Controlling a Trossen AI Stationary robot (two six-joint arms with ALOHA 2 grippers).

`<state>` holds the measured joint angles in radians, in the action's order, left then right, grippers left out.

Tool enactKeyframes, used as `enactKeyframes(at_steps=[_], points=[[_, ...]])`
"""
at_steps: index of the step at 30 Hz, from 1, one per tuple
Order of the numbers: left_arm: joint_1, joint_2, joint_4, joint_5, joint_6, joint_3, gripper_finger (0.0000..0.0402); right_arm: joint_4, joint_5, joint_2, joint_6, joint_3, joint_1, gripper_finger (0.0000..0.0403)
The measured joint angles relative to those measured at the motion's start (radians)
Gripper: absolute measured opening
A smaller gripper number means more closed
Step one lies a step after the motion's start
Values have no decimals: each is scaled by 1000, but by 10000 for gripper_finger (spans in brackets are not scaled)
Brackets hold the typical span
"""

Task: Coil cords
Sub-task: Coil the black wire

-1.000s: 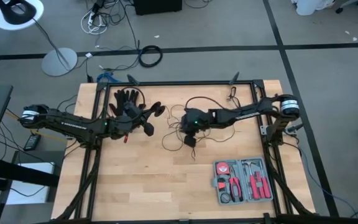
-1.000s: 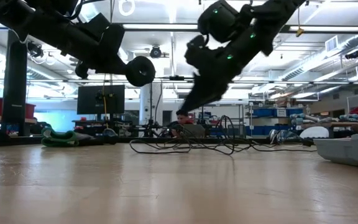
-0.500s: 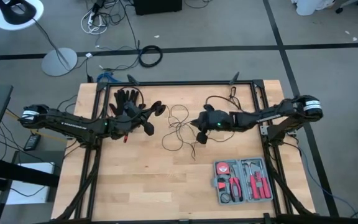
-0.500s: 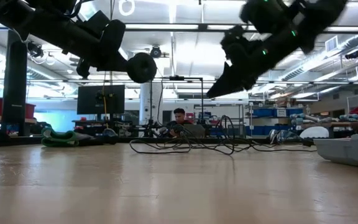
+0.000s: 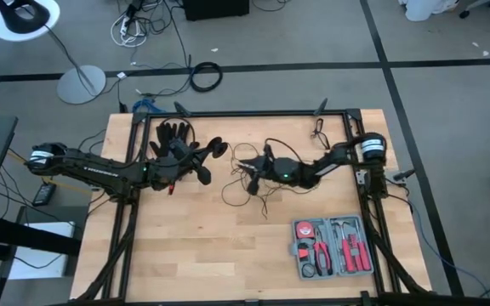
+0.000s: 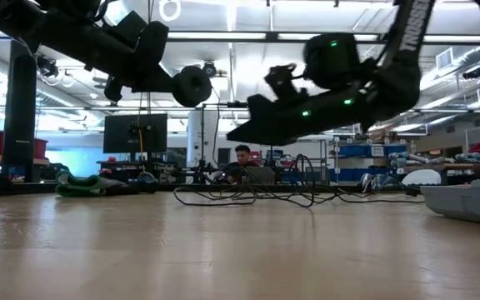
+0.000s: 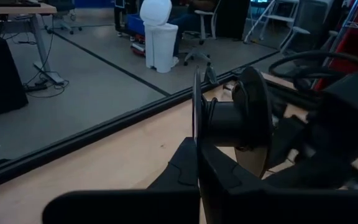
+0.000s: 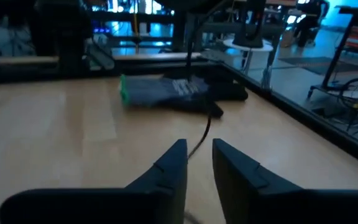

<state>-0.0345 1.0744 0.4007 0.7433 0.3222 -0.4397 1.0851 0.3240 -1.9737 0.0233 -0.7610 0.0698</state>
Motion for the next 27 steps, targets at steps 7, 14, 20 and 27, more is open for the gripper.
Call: enactKeyframes(at_steps=[7, 14, 20, 27], points=[[0, 0, -2, 0, 0, 0, 0, -123, -1, -38, -2, -109, 22, 109], [0, 0, 0, 0, -1, 0, 0, -176, -5, -38, 3, -155, 24, 107], [0, 0, 6, 0, -1, 0, 0, -266, -5, -38, -32, -172, 25, 48], [0, 0, 53, 0, 2, 0, 0, -288, -8, -38, -82, -175, 16, 2]])
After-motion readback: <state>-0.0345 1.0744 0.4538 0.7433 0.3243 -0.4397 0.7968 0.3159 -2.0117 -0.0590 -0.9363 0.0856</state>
